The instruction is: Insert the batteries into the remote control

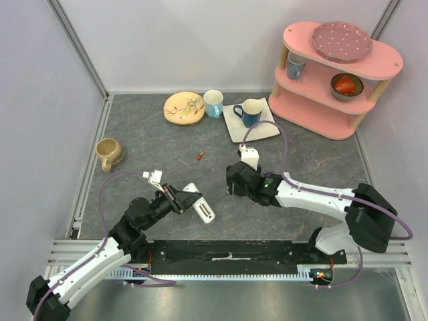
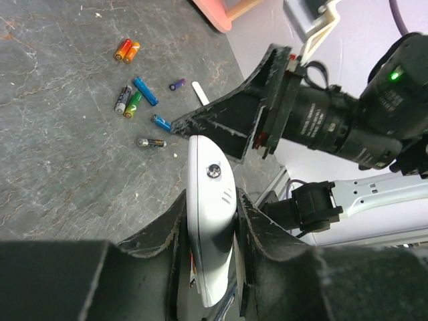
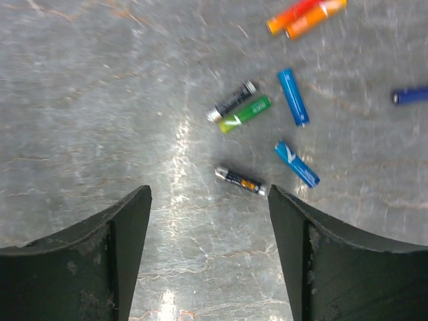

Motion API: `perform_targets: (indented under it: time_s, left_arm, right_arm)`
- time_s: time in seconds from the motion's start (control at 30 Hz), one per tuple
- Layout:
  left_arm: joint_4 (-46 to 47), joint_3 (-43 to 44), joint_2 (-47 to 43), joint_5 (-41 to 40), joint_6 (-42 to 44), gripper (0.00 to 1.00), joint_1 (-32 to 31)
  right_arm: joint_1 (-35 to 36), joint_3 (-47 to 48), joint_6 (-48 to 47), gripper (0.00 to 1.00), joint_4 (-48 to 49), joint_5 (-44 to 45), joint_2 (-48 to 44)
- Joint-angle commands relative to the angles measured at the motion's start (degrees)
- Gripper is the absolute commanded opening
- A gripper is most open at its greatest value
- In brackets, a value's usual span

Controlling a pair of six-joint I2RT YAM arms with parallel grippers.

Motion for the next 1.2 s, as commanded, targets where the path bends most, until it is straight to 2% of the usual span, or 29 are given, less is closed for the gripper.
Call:
perform_targets:
  time_s: [0.0,0.2,0.8,1.17]
  left_arm:
    - [0.35,-3.67,-0.11,-0.55,-0.19,0.02,0.19]
    - [2.54,-3.93,1.82,-0.02,-0.37,0.02,0.19]
    - [4.57,-4.46,3.67,1.38,-0.37,0.02,0.19]
    - [4.48,-4.9,3.58,1.12,-0.37,0.02,0.19]
  right_arm:
    - [2.65,1.24,15.15,0.76,-4.95,9.27,2.58]
    - [3.71,2.72,20.43,0.73,-8.91,11.57,5.83]
    - [3.71,5.63,22.02,0.73,-9.44,11.3,14.1]
    - [3.63,6.68,25.01,0.66,-9.7,12.09,16.65]
